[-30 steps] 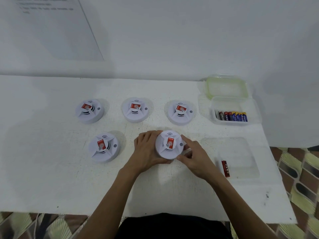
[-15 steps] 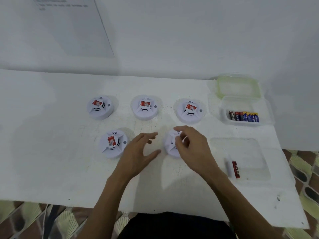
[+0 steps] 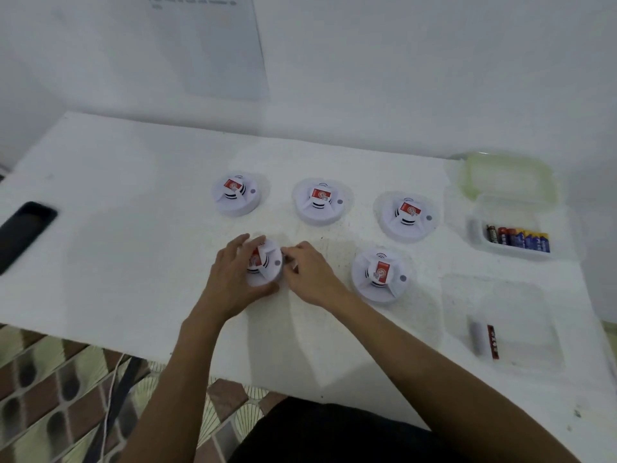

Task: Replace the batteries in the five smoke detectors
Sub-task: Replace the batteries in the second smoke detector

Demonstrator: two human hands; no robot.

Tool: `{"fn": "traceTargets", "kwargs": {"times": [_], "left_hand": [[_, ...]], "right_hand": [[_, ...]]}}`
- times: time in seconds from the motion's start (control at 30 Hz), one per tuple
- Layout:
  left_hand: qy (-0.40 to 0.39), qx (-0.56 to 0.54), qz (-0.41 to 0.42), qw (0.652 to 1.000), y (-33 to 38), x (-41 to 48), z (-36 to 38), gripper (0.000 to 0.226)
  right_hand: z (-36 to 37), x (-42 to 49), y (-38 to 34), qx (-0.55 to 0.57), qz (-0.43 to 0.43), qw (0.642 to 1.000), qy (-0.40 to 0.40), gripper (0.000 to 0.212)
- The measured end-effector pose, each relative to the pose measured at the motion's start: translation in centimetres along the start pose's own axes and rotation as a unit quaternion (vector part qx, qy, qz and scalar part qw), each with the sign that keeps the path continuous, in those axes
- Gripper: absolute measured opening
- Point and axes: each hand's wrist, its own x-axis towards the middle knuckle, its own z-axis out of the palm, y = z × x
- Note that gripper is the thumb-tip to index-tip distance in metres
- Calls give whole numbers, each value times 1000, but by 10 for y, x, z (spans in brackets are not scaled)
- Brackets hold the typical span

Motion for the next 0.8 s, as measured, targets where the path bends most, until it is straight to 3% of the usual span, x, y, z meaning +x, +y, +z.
{"fn": "traceTargets", "kwargs": {"times": [0.2, 0.37, 0.5, 0.6, 0.67, 0.8], "left_hand": [[16, -34, 37, 999, 9, 3, 3, 96], [-31, -102, 68, 992, 58, 5, -1, 107], [-63, -93, 125, 986, 105, 6, -2, 108], [-73, -88, 181, 977, 138, 6, 2, 102], [-91, -162, 192, 964, 157, 4, 9, 98], [-118, -259, 188, 940, 186, 3, 29, 96]], "right_hand": [[-17, -21, -8, 111, 4, 993, 43, 30], [-53, -57, -2, 241, 48, 963, 112, 35], [-95, -96, 5, 312, 16, 936, 161, 31], [-115, -116, 26, 282, 14, 938, 203, 26], [-123, -124, 42, 240, 42, 946, 213, 21], [-136, -142, 52, 253, 66, 946, 191, 44]]}}
